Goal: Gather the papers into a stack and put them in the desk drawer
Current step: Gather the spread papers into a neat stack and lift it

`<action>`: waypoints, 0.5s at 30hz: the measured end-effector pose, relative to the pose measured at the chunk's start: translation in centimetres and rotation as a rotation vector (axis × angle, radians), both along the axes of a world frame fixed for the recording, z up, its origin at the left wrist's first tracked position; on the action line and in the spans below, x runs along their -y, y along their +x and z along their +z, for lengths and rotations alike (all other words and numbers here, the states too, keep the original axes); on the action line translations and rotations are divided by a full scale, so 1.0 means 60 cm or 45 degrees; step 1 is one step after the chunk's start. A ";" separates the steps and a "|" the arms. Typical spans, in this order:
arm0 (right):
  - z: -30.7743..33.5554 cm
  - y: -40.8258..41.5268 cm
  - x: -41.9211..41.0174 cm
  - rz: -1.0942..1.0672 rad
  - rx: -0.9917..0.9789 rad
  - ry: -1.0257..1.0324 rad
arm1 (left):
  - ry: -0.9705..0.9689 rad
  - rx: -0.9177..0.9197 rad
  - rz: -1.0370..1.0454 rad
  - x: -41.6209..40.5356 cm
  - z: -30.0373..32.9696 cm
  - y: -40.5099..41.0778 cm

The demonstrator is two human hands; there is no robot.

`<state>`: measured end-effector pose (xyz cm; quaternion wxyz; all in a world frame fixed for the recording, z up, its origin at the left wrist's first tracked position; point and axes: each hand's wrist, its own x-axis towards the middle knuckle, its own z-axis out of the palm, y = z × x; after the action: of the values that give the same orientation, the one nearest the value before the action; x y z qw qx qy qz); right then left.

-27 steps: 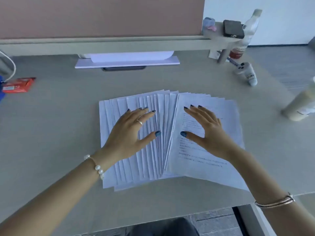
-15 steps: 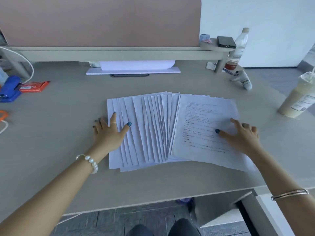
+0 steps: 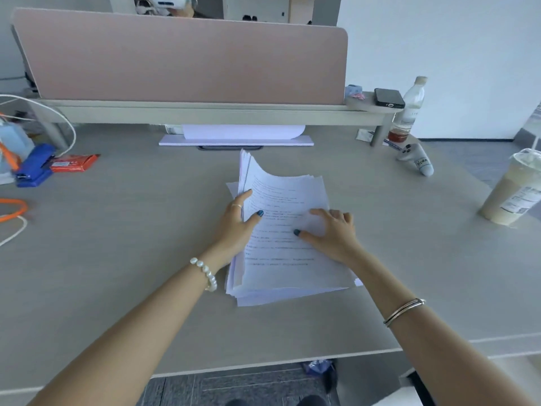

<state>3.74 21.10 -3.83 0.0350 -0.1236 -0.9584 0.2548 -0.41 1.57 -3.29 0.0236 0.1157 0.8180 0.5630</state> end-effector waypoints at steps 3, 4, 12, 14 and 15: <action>-0.004 -0.003 0.006 0.020 -0.016 -0.060 | 0.209 0.050 0.153 0.010 0.005 -0.007; -0.005 -0.001 0.005 0.025 -0.026 -0.083 | 0.245 0.058 0.237 0.018 0.006 -0.010; -0.011 0.009 -0.003 0.081 -0.080 -0.181 | 0.415 0.558 0.367 0.056 0.012 -0.009; -0.012 0.011 -0.004 0.098 -0.090 -0.191 | 0.425 0.604 0.252 0.051 0.016 -0.006; -0.013 0.012 -0.005 0.103 -0.091 -0.196 | 0.402 0.582 0.224 0.047 0.020 -0.004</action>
<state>4.43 21.38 -4.62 0.0494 -0.0777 -0.9384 0.3330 -0.66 -1.27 -2.12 0.1399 -0.0834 0.7006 0.6948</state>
